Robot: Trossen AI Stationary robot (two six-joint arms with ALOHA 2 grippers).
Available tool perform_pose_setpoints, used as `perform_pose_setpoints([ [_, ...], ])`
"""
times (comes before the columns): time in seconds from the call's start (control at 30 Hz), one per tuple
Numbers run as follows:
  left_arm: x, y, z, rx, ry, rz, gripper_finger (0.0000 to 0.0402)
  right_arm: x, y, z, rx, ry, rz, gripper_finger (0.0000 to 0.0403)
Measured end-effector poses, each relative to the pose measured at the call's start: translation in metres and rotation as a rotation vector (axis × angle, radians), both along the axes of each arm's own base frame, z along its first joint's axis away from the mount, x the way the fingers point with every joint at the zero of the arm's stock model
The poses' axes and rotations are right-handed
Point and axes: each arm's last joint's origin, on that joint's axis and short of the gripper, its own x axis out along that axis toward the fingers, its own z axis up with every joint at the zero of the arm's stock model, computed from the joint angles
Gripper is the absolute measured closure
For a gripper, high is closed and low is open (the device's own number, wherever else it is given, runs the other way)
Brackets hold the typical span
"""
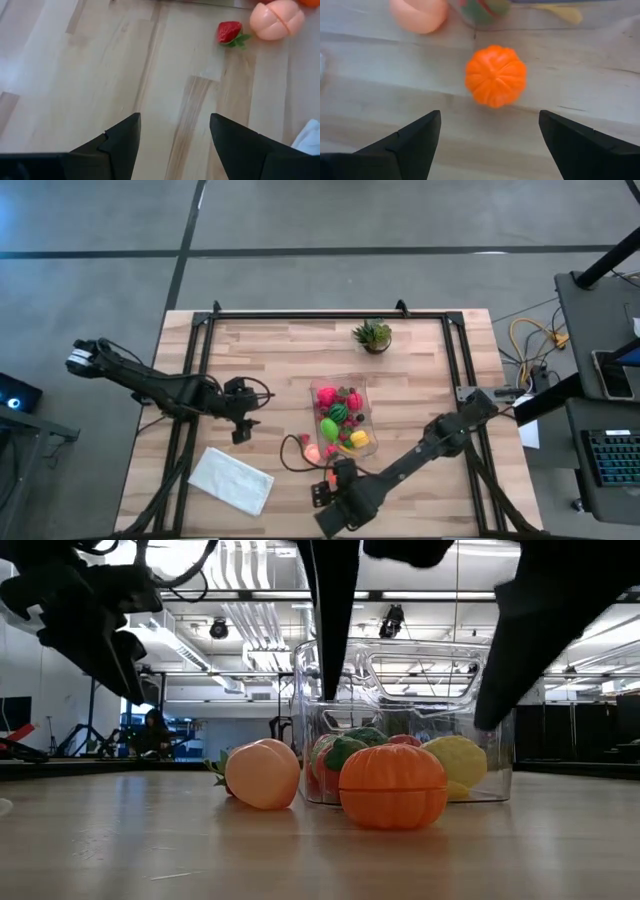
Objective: Pick and placing Produce into tupperware
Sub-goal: Put the orange pumpkin into the transparent bin
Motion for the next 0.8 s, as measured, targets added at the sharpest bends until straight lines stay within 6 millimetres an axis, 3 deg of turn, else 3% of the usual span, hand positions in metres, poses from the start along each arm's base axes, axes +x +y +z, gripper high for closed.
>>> perform_pose_setpoints([
  [0.37,0.001,0.0,-0.002,0.022,0.012,-0.027,0.0178,0.012,-0.017,-0.018,-0.036,0.038,-0.014,0.0076],
  [0.8,0.001,0.0,-0.003,0.028,0.018,-0.033,0.0178,0.009,-0.021,-0.036,-0.059,0.077,-0.019,0.0076],
])
